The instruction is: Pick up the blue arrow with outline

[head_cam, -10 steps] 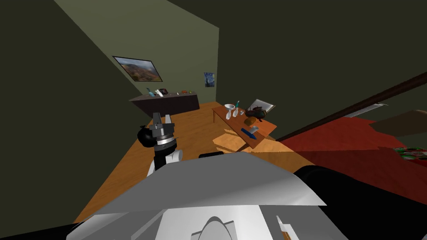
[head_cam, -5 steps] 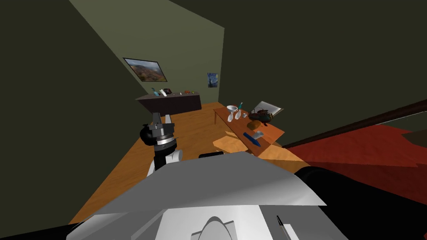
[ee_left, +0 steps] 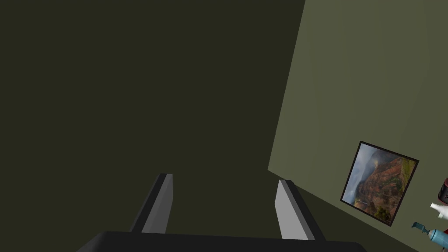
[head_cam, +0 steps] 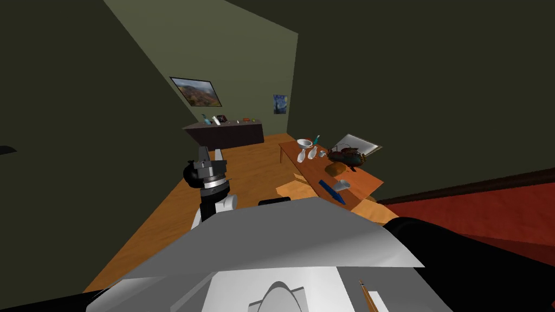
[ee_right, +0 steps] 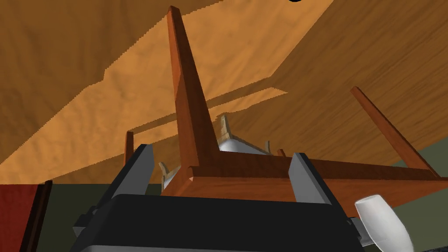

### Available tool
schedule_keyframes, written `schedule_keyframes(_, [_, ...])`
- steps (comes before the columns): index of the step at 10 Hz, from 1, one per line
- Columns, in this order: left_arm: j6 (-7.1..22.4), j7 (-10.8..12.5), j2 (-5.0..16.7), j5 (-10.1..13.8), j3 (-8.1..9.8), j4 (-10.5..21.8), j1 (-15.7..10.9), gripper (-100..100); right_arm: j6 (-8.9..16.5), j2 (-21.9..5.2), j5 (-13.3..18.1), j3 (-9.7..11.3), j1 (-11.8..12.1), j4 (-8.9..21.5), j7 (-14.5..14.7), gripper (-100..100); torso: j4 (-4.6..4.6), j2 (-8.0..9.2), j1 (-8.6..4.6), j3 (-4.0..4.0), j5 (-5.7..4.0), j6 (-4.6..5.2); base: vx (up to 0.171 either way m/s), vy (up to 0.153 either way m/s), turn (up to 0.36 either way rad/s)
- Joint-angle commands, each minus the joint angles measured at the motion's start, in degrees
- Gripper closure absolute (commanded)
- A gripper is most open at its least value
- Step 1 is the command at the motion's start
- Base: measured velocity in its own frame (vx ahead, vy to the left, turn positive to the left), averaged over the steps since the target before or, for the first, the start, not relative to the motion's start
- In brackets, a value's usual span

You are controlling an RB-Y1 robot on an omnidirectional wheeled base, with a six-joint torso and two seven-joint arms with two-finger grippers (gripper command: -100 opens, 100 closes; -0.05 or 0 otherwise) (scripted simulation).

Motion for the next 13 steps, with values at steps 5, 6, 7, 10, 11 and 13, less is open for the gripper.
schedule_keyframes(5, [0.0, 0.0, 0.0, 0.0, 0.00, 0.0, 0.0, 0, 1.5, -9.0, -0.1, 2.5, 1.9, 6.1, 4.2, -100, -0.01, -0.03, -0.02, -0.03, -0.02, 0.01, 0.201, -0.155, 0.111])
schedule_keyframes(6, [0.0, 0.0, 0.0, 0.0, 0.00, 0.0, 0.0, 0, 1.8, -10.9, -0.1, 3.1, 2.0, 7.1, 4.8, -100, -0.03, -0.17, -0.03, -0.10, -0.01, 0.01, 0.230, -0.149, 0.115])
schedule_keyframes(7, [0.0, 0.0, 0.0, 0.0, 0.00, 0.0, 0.0, 0, 1.9, -12.5, -0.2, 3.6, 2.0, 7.9, 5.4, -100, -0.07, -0.31, -0.04, -0.18, -0.02, 0.00, 0.232, -0.129, 0.106])
schedule_keyframes(10, [0.0, 0.0, 0.0, 0.0, 0.01, 0.0, 0.0, 0, 2.1, -15.7, -0.4, 5.2, 1.6, 9.3, 6.3, -100, -0.17, -0.77, 0.04, -0.45, -0.02, 0.00, 0.313, -0.129, 0.060])
schedule_keyframes(11, [0.0, 0.0, 0.0, 0.0, 0.00, 0.0, 0.0, 0, 2.1, -16.2, -0.5, 5.7, 1.3, 9.4, 6.4, -100, -0.15, -0.62, 0.23, -0.38, 0.02, 0.01, 0.222, -0.017, 0.040])
schedule_keyframes(13, [0.0, 0.0, 0.0, 0.0, -0.01, 0.0, 0.0, 0, 2.0, -16.6, -0.9, 6.2, 0.8, 9.3, 6.3, -100, -0.09, -0.38, 0.74, -0.23, 0.13, 0.05, 0.234, 0.041, 0.013])
